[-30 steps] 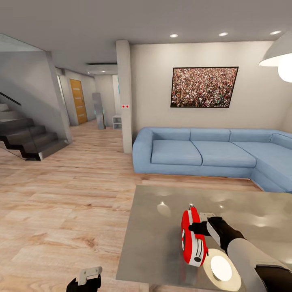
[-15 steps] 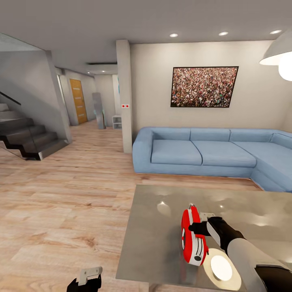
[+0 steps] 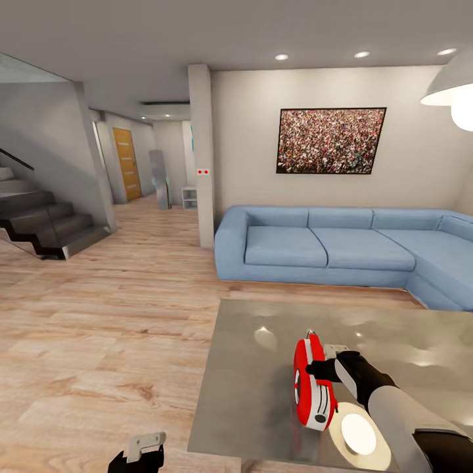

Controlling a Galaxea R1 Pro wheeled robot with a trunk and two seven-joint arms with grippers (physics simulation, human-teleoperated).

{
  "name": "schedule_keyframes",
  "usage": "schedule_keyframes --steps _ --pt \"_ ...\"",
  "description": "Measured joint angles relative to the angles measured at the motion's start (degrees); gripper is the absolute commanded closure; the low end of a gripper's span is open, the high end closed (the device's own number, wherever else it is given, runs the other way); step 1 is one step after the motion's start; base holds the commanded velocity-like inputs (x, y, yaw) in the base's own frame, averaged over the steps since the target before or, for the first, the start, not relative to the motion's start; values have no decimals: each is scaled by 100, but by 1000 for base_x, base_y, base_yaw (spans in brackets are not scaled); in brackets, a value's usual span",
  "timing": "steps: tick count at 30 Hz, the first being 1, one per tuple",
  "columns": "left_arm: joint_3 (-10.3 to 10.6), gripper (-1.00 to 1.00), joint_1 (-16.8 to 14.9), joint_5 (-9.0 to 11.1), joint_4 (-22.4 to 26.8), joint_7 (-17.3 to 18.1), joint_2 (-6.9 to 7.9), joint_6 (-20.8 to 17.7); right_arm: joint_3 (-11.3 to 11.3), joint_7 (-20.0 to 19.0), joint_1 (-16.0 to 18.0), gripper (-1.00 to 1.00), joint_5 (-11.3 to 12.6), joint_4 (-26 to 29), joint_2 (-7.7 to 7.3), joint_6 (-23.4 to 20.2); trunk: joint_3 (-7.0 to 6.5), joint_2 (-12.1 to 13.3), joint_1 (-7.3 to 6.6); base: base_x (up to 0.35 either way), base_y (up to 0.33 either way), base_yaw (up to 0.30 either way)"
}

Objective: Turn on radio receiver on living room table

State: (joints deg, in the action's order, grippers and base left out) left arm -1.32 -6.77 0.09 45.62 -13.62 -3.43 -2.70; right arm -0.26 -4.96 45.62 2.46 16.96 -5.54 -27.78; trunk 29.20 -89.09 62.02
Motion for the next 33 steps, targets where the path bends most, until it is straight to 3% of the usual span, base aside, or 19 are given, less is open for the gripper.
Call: schedule_keyframes --steps 11,24,33 --pt "0 -100 0 0 0 -9 8 -1 0 -12 0 -100 4 0 0 1 0 0 0 0 0 0" --pt "0 -100 0 0 0 17 5 -2 0 -1 0 -100 2 0 0 1 107 -239 131 0 0 0" --pt "0 -100 0 0 0 13 0 -1 0 1 0 -100 1 0 0 1 108 -241 132 0 0 0"
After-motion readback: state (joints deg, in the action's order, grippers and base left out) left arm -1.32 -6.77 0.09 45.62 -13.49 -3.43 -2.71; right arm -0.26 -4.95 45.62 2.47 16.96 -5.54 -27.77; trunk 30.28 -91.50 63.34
